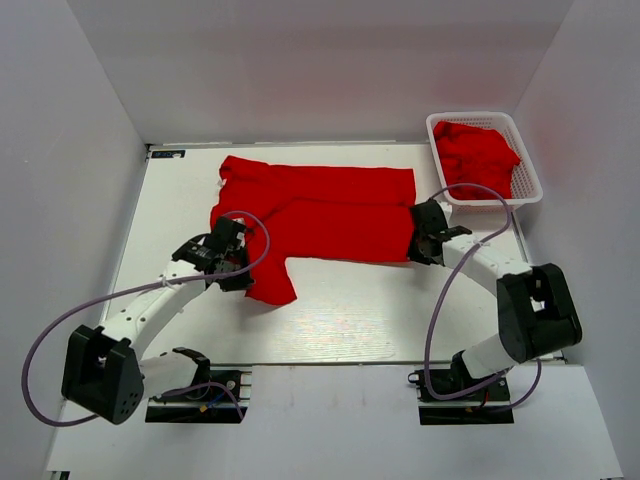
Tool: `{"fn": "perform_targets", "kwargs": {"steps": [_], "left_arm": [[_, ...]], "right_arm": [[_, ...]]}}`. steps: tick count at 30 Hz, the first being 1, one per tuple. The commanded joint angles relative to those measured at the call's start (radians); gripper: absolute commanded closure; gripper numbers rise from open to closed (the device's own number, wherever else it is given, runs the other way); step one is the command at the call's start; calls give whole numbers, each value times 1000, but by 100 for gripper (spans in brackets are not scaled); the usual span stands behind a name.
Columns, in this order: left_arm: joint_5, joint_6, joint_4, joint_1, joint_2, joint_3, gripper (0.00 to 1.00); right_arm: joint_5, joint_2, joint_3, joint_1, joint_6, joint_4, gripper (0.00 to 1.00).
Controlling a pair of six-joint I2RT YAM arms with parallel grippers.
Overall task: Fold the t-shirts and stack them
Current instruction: Fold the other side of the tshirt into a rectangle
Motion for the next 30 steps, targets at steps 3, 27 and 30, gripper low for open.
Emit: {"fn": "perform_targets", "kwargs": {"steps": [3, 27, 30], "left_arm": [[57, 12, -127, -3, -73, 65, 100], [-78, 122, -33, 31, 395, 647, 100], [-118, 142, -60, 52, 517, 797, 100]], "right_arm": [[-38, -72, -23, 1, -26, -88, 100], [33, 208, 420, -13, -158, -236, 100], [56, 248, 487, -16, -166, -245, 100]]}}
